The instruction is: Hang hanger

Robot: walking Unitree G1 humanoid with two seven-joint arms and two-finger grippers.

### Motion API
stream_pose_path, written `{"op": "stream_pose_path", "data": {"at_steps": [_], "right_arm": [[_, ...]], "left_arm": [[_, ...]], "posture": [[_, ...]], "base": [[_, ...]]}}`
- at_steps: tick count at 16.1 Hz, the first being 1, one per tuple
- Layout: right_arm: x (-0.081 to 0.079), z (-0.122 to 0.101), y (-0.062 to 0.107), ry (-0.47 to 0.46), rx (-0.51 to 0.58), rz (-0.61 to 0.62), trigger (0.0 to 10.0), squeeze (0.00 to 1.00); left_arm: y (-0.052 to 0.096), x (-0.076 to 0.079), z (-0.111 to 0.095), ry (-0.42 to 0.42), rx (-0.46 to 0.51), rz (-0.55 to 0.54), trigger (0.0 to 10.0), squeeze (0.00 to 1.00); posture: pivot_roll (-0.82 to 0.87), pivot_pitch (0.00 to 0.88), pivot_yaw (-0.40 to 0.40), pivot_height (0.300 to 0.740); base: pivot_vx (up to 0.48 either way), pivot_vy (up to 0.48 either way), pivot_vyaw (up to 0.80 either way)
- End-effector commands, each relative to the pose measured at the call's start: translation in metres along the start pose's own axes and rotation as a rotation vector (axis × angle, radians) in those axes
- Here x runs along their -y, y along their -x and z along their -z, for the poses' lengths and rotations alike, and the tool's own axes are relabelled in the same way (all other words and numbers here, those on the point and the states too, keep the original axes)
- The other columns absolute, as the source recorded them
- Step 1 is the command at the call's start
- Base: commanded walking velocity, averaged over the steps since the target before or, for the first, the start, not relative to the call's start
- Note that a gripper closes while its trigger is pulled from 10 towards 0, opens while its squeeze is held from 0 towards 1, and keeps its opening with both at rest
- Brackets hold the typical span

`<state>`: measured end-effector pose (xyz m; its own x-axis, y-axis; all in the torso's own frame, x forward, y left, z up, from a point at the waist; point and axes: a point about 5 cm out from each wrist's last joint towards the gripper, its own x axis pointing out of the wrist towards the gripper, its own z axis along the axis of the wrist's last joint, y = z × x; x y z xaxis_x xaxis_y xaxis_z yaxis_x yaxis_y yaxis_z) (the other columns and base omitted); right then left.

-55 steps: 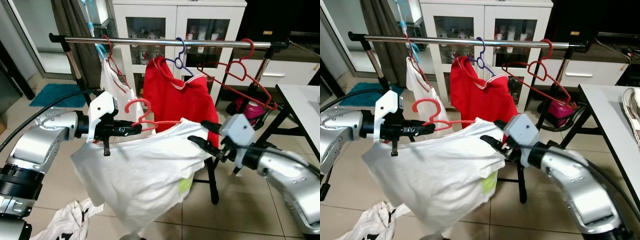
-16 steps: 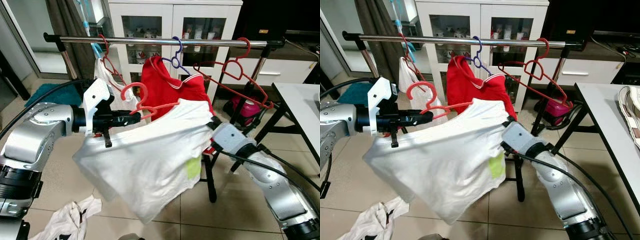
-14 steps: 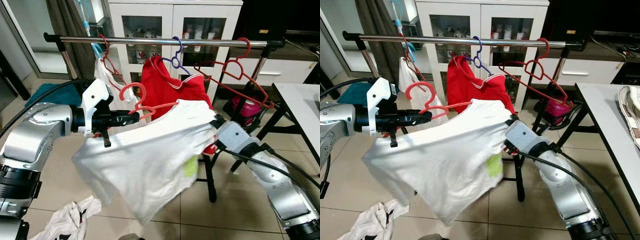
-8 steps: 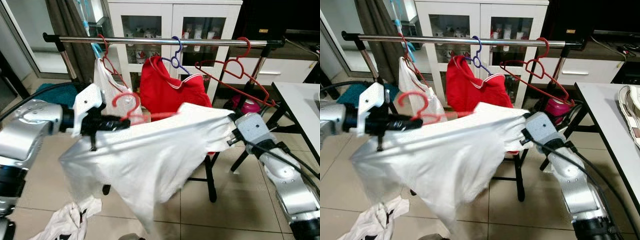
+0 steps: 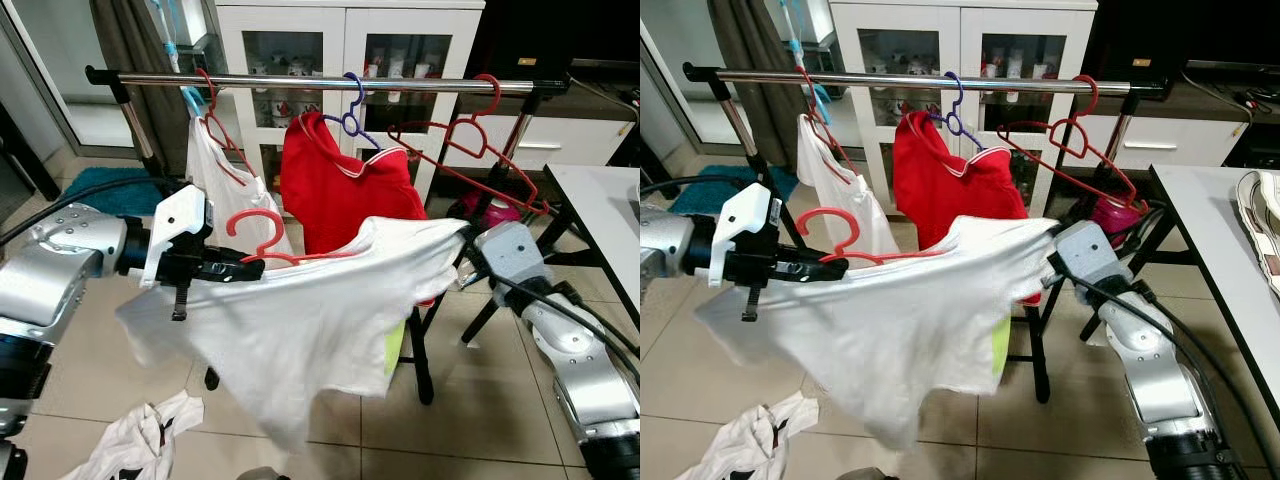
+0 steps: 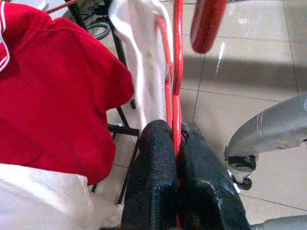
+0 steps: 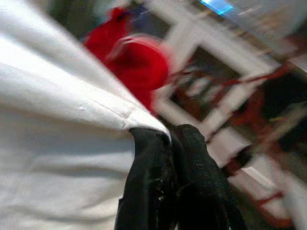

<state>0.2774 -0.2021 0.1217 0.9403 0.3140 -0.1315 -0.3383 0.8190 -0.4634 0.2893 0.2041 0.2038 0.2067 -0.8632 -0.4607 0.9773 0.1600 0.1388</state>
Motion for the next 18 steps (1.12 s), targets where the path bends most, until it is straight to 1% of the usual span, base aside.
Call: {"op": "stream_pose_path", "data": {"at_steps": [1,2,3,4,5,6,7,8,9,10,11,12,13,14,15,16,17,18], "right_arm": [[-0.012,0.009,0.003,-0.042,-0.050,-0.089,10.0,0.86],[-0.016,0.012,0.006,-0.077,-0.062,-0.133,10.0,1.00],[-0.016,0.013,0.007,-0.098,-0.065,-0.148,10.0,1.00],[-0.016,0.015,0.012,-0.129,-0.080,-0.214,10.0,1.00],[-0.017,0.017,0.016,-0.136,-0.092,-0.271,10.0,1.00],[-0.013,0.021,0.028,-0.135,-0.114,-0.384,10.0,1.00],[-0.002,0.021,0.039,-0.129,-0.120,-0.449,10.0,1.00],[0.006,0.019,0.043,-0.116,-0.119,-0.464,10.0,1.00],[0.017,0.006,0.044,-0.150,-0.064,-0.470,10.0,1.00],[0.021,-0.006,0.043,-0.187,-0.008,-0.483,10.0,1.00],[0.017,-0.040,0.039,-0.252,0.127,-0.565,10.0,1.00],[0.012,-0.051,0.038,-0.261,0.164,-0.611,10.0,1.00],[0.003,-0.065,0.037,-0.278,0.210,-0.691,10.0,1.00],[-0.004,-0.072,0.036,-0.280,0.235,-0.728,10.0,1.00],[-0.016,-0.084,0.033,-0.278,0.271,-0.795,10.0,1.00],[-0.037,-0.092,0.030,-0.262,0.268,-0.878,10.0,0.00],[-0.050,-0.095,0.027,-0.256,0.251,-0.914,10.0,0.00],[-0.053,-0.095,0.026,-0.260,0.241,-0.920,10.0,0.00]], "left_arm": [[0.007,-0.003,-0.008,-0.018,0.018,0.001,0.0,0.00],[0.007,-0.001,-0.009,-0.011,0.022,0.019,0.0,0.00],[0.007,-0.001,-0.008,-0.011,0.020,0.017,0.0,0.00],[0.007,-0.002,-0.008,-0.014,0.017,0.007,0.0,0.00],[0.007,-0.003,-0.007,-0.015,0.014,-0.002,0.0,0.00],[0.007,-0.004,-0.006,-0.013,0.012,-0.008,0.0,0.00],[0.007,-0.004,-0.006,-0.012,0.007,0.001,0.0,0.00],[0.007,-0.003,-0.006,-0.012,0.006,0.008,0.0,0.00],[0.005,-0.002,-0.007,-0.013,0.008,0.026,0.0,0.00],[0.003,0.000,-0.008,-0.016,0.005,0.043,0.0,0.00],[-0.003,0.003,-0.008,-0.021,0.006,0.077,0.0,0.00],[-0.006,0.004,-0.009,-0.022,0.010,0.086,0.0,0.00],[-0.010,0.005,-0.009,-0.028,0.012,0.099,0.0,0.00],[-0.013,0.006,-0.010,-0.035,0.013,0.110,0.0,0.00],[-0.018,0.007,-0.012,-0.048,0.011,0.127,0.0,0.00],[-0.026,0.008,-0.016,-0.069,0.011,0.148,0.0,0.00],[-0.030,0.008,-0.019,-0.082,0.015,0.161,0.0,0.00],[-0.031,0.008,-0.020,-0.086,0.016,0.164,0.0,0.00]], "posture": [[-0.05,0.000,0.057,0.740],[-0.05,0.000,0.059,0.740],[-0.05,0.000,0.059,0.740],[-0.05,0.000,0.061,0.740],[-0.05,0.000,0.061,0.740],[-0.05,0.000,0.062,0.740],[-0.05,0.000,0.063,0.740],[-0.05,0.000,0.063,0.740],[-0.05,0.000,0.063,0.740],[-0.05,0.000,0.063,0.740],[-0.06,0.000,0.069,0.740],[-0.06,0.000,0.069,0.740],[-0.05,0.000,0.068,0.740],[-0.05,0.000,0.066,0.740],[-0.05,0.000,0.066,0.740],[-0.05,0.000,0.063,0.740],[-0.05,0.000,0.060,0.740],[-0.05,0.000,0.060,0.740]], "base": [[0.000,0.000,0.00],[0.000,0.000,0.00],[0.000,0.000,0.00],[0.000,0.000,0.00],[0.000,0.000,0.00],[0.000,0.000,0.00],[0.000,0.000,0.00],[0.000,0.000,0.00],[0.000,0.000,0.00],[0.000,0.000,0.00],[0.000,0.000,0.00],[0.000,0.000,0.00],[0.000,0.000,0.00],[0.000,0.000,0.00],[0.000,0.000,0.00],[0.000,0.000,0.00],[0.000,0.000,0.00],[0.000,0.000,0.00]]}}
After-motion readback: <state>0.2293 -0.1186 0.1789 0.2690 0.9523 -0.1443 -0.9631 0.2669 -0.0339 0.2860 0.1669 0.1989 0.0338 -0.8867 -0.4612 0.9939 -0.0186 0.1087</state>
